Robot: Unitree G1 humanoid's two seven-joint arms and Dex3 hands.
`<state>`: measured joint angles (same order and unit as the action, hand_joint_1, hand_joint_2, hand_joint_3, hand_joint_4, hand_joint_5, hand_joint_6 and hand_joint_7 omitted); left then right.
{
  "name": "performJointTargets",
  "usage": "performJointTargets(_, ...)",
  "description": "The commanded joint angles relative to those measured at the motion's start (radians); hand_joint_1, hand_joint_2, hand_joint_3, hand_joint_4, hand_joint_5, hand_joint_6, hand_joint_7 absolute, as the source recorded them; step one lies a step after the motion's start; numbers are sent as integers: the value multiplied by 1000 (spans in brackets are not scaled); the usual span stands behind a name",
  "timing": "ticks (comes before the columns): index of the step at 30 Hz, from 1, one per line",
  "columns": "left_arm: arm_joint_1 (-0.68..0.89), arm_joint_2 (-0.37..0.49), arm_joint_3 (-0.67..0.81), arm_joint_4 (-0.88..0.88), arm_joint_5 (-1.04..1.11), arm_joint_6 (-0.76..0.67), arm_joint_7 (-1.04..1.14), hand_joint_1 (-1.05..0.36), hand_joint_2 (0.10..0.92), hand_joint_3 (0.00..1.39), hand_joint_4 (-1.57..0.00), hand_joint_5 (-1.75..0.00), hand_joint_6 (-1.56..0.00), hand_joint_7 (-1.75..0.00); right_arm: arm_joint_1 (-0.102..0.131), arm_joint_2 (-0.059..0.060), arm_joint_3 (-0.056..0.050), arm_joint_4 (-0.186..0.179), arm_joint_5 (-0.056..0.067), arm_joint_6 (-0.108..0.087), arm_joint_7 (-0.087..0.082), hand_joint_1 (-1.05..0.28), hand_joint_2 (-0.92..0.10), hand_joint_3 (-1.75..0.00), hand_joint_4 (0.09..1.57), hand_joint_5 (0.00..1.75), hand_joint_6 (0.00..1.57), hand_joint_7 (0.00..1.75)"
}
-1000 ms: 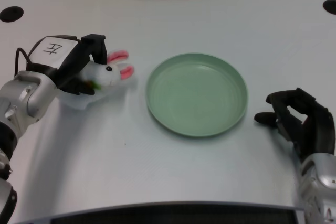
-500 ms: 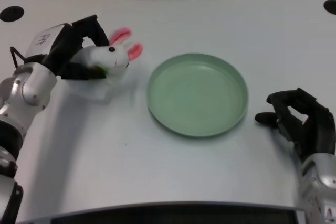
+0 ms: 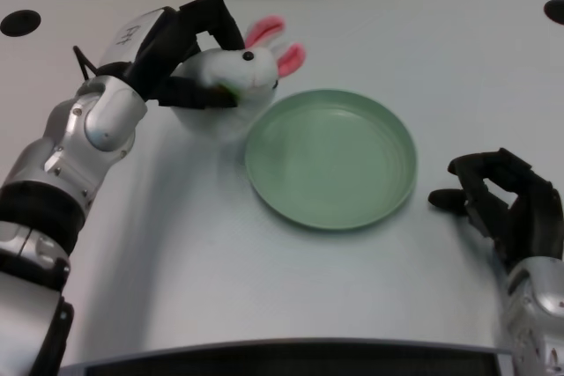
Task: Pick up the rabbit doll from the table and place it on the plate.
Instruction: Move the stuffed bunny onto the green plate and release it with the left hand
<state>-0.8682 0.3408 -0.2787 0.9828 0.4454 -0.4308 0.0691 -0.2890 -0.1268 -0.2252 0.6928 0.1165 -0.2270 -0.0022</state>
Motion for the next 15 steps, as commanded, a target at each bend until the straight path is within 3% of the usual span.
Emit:
performJointTargets(1,-40,-26,-19,22,16,-9,-10,-37,839,63,-879,-1746,-667,-1746,-5,5,-2,6,5,7,-2,-760,-921,-130,840,892,837,1187)
performJointTargets(3,-61,-51,-36,38,30,8,-19,-67,845,68,-881,-1746,-664,-1746,-3,8,-4,-3,10,16,-4,-751,-921,-112,849,898,851,1181)
performJointTargets(6,-87,-81,-55,55,45,25,-27,-80,846,70,-885,-1746,-659,-1746,2,11,0,-15,5,20,-9,-744,-921,-116,840,889,852,1175)
performJointTargets(15,-134,-136,-92,120,67,10,-33,-71,842,81,-882,-1746,-675,-1746,11,14,3,-16,5,3,0,-753,-921,-129,834,887,848,1174)
